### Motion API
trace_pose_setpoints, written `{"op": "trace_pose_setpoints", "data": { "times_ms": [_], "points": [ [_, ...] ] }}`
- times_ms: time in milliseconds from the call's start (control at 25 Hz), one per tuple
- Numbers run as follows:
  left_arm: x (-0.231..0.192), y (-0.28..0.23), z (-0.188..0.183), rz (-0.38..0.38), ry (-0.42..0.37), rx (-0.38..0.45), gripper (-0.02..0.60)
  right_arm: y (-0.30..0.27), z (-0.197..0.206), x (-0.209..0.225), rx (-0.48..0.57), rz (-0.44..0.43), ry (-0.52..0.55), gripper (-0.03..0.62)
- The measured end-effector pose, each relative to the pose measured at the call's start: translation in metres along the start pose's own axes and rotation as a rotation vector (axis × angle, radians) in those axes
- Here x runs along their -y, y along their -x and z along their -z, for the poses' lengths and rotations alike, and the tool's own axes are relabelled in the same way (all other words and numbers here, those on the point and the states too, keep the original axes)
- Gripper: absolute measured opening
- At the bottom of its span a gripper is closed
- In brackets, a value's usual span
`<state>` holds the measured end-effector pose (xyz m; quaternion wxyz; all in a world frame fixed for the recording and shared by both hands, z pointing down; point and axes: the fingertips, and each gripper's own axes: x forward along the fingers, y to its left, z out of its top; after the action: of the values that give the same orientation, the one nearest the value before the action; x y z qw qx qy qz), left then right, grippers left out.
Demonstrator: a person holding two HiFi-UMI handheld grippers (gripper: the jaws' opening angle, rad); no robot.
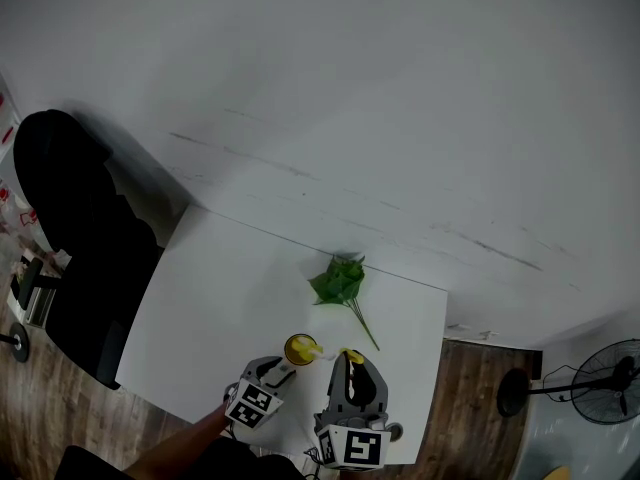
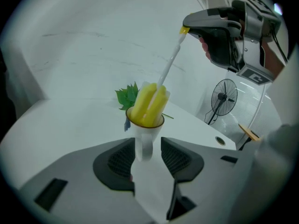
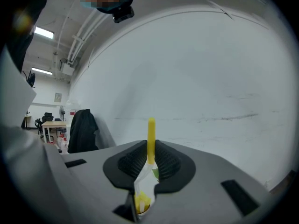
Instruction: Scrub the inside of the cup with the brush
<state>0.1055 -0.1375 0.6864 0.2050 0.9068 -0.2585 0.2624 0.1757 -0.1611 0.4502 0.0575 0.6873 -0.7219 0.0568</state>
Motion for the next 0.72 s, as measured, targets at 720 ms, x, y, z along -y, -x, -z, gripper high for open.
{"op": "trace_pose_setpoints", "data": {
  "times_ms": [720],
  "points": [
    [0.005,0.074,-0.044,-0.064,-0.019,0.157,0.235,0.075,-0.052,-0.013,0.120,0.061,0.040,0.066]
  ]
}}
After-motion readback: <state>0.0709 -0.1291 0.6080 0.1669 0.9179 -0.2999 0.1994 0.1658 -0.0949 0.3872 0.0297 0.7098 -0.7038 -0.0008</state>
